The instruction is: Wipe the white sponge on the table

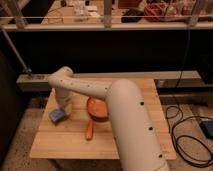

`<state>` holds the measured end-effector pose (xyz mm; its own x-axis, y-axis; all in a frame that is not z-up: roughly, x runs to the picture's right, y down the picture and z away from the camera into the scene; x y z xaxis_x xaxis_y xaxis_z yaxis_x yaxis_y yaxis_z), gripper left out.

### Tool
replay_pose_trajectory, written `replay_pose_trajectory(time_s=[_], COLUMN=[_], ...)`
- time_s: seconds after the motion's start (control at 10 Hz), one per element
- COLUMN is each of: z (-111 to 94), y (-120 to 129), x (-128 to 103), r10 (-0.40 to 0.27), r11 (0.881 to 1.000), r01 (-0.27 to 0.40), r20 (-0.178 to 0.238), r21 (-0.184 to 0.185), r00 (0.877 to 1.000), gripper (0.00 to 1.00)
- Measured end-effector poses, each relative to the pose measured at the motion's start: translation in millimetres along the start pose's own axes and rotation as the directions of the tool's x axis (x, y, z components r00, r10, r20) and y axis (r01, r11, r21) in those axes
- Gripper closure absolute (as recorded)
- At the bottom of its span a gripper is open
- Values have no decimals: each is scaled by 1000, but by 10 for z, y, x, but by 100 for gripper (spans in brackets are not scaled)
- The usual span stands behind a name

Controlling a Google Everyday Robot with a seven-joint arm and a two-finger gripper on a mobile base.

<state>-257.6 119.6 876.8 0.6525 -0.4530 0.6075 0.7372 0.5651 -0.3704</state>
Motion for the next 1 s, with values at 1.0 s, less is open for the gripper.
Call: replay_pose_trajectory(time_s=[1.0], z=[258], y=[288], x=[-974], r10=[-188], r11=[981], r01=[190], r20=[52], r21=[-43], r00=[981], gripper=[59])
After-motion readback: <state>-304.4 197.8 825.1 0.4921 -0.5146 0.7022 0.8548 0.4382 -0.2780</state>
